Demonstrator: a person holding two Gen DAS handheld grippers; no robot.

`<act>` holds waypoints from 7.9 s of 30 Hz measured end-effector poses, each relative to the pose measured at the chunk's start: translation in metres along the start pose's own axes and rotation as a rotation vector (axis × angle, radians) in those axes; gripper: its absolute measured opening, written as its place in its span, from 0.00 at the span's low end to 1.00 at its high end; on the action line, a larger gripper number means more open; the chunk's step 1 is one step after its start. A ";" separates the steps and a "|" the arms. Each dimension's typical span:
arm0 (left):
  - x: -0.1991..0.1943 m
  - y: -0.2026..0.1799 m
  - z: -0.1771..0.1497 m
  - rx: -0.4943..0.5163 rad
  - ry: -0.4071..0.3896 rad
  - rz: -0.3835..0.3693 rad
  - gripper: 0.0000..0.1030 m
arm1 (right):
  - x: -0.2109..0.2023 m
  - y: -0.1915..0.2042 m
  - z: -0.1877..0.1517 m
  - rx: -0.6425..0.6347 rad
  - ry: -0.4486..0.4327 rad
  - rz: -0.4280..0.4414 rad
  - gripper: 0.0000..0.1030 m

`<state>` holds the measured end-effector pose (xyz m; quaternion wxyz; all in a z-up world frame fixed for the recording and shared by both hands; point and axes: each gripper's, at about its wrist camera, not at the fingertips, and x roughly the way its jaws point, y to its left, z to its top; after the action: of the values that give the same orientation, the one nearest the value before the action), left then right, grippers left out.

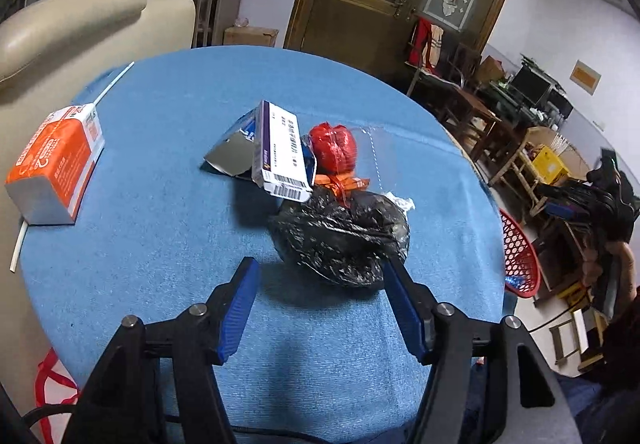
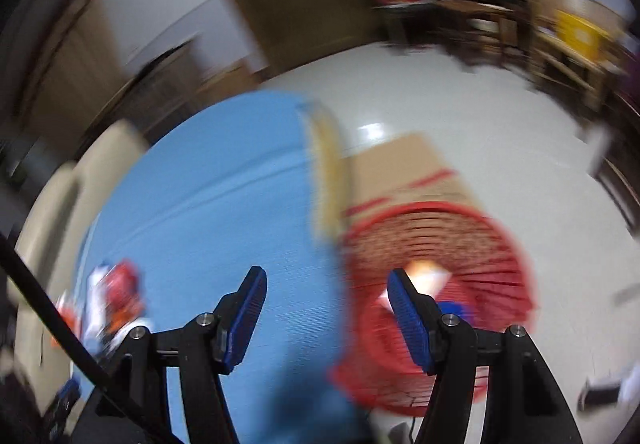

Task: Collect trash
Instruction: 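Grasp the clear plastic container with the right tool while the left tool grasps the white-and-purple box, then carry both items over the red wastebasket and open both tools to drop them, then grasp the white crumpled tissue with the right tool while the left tool grasps the black plastic bag, then lift the white tissue with the right tool while the left tool lifts the black bag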

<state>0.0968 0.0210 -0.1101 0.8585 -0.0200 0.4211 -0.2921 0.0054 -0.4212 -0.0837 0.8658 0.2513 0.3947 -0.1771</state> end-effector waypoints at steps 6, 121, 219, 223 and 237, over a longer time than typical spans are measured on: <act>0.009 0.016 0.026 -0.002 0.025 0.029 0.65 | 0.051 0.152 -0.010 -0.271 0.121 0.257 0.65; 0.130 -0.327 0.040 0.563 0.193 -0.178 0.15 | -0.057 -0.126 -0.014 0.204 -0.150 0.167 0.45; -0.011 0.045 -0.014 -0.251 0.169 -0.108 0.66 | 0.063 0.107 -0.055 -0.228 0.223 0.278 0.73; -0.008 0.033 -0.008 -0.240 0.154 -0.093 0.71 | 0.076 0.114 -0.060 -0.235 0.254 0.257 0.51; 0.039 0.023 -0.016 -0.262 0.182 0.002 0.33 | 0.068 0.122 -0.068 -0.289 0.181 0.257 0.31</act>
<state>0.1148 0.0235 -0.1546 0.8070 -0.1049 0.5318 -0.2343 0.0693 -0.2905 -0.1384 0.8693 0.1875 0.4571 0.0166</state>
